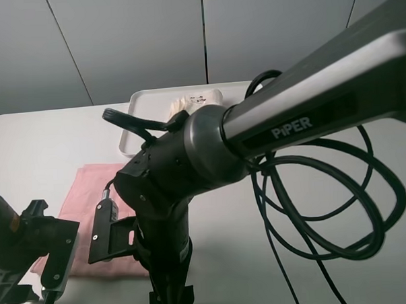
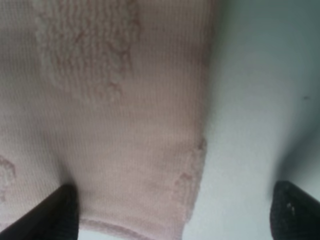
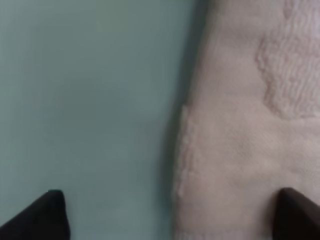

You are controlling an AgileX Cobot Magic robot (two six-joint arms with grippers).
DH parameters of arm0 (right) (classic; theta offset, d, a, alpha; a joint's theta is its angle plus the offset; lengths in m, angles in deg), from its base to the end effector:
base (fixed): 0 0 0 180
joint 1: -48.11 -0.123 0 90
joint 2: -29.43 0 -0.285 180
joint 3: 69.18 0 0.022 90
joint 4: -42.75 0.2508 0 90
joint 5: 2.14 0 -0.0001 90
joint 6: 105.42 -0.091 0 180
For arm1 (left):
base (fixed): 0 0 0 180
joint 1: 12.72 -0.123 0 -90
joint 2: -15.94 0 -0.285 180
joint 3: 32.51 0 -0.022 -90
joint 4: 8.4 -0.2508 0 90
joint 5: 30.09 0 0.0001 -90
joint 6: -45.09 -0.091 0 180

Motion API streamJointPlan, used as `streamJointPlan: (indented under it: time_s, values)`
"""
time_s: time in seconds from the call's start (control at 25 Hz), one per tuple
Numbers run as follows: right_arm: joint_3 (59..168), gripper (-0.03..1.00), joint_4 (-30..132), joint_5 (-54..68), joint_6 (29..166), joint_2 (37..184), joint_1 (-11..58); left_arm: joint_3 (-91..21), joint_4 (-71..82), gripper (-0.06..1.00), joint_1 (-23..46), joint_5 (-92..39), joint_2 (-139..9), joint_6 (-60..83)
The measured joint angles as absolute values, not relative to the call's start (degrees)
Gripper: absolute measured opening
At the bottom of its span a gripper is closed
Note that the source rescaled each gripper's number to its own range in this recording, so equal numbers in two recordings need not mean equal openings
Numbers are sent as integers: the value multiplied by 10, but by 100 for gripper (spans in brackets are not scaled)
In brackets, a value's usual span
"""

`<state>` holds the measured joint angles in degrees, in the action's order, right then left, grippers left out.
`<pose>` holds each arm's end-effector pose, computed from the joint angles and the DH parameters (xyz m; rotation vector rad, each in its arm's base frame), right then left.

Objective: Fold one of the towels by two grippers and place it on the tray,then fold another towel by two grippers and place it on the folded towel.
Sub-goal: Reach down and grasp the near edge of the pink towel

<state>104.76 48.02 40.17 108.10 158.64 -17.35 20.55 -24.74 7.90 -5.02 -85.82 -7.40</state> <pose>0.1511 0.3446 0.0904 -2.3005 2.1023 0.1130 0.1781 -0.0554 0.0941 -2.1554 -2.2350 -0.1813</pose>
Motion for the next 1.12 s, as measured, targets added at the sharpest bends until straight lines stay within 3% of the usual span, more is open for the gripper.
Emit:
streamJointPlan:
  time_s: [0.2,0.28,1.12]
  values:
    - [1048,57,468,397,1067,1587,-175,206,-247,98,79,-50,-858,-74]
    - [1048,51,468,397,1064,1587,-175,206,-247,98,79,-50,-858,-74]
    - [1048,50,421,385,992,1587,-175,206,-247,98,79,-51,-858,-73]
